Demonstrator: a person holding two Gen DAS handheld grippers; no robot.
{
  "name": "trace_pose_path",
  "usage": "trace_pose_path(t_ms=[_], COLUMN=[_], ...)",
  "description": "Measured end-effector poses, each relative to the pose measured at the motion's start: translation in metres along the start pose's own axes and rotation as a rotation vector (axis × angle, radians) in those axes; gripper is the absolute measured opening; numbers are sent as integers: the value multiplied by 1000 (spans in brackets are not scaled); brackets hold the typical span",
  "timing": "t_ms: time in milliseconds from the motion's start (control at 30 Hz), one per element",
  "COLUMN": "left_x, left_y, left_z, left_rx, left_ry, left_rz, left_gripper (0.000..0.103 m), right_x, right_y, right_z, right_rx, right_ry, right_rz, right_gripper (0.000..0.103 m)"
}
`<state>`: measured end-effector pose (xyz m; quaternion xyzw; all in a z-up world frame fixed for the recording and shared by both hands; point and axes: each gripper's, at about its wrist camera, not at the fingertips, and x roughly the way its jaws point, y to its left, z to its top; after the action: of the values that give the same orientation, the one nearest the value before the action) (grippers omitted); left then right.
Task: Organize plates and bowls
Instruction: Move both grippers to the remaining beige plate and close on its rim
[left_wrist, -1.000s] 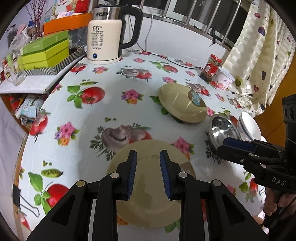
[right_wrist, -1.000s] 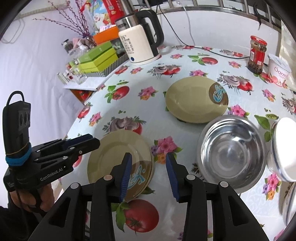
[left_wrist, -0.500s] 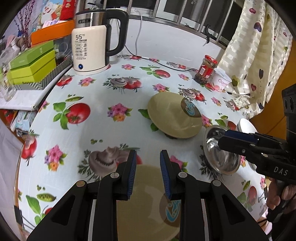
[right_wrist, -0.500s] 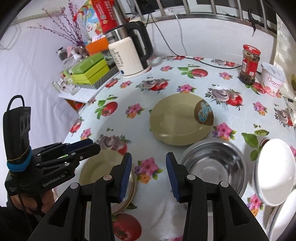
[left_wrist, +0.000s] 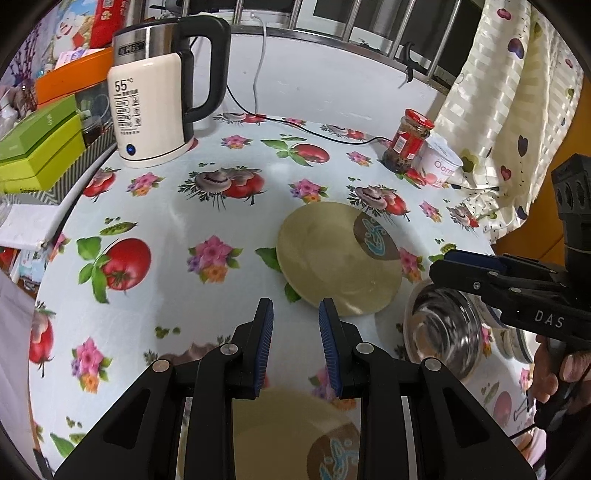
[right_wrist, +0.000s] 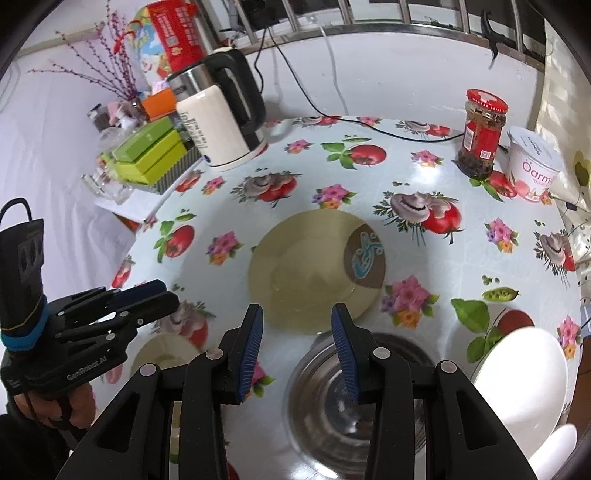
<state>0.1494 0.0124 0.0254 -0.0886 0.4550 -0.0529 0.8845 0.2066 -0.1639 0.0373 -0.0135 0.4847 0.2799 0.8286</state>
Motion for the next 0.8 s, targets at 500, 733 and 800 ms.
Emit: trace_pose_path(t_ms=[500,733,800], left_x=[52,77,82], left_y=[10,12,12], left_z=[22,25,25], left_rx=[-74,-109,-114], left_ry=[86,139,149], left_rz=[-31,-40,-40], left_gripper=[27,27,27], right_x=[37,64,71], right_y=[-33,-52,-56], right_z=[30,39,40], right_rx=[36,70,81], right_ry=[72,139,156], right_rz=[-26,-66,-69], right_gripper=[38,38,38])
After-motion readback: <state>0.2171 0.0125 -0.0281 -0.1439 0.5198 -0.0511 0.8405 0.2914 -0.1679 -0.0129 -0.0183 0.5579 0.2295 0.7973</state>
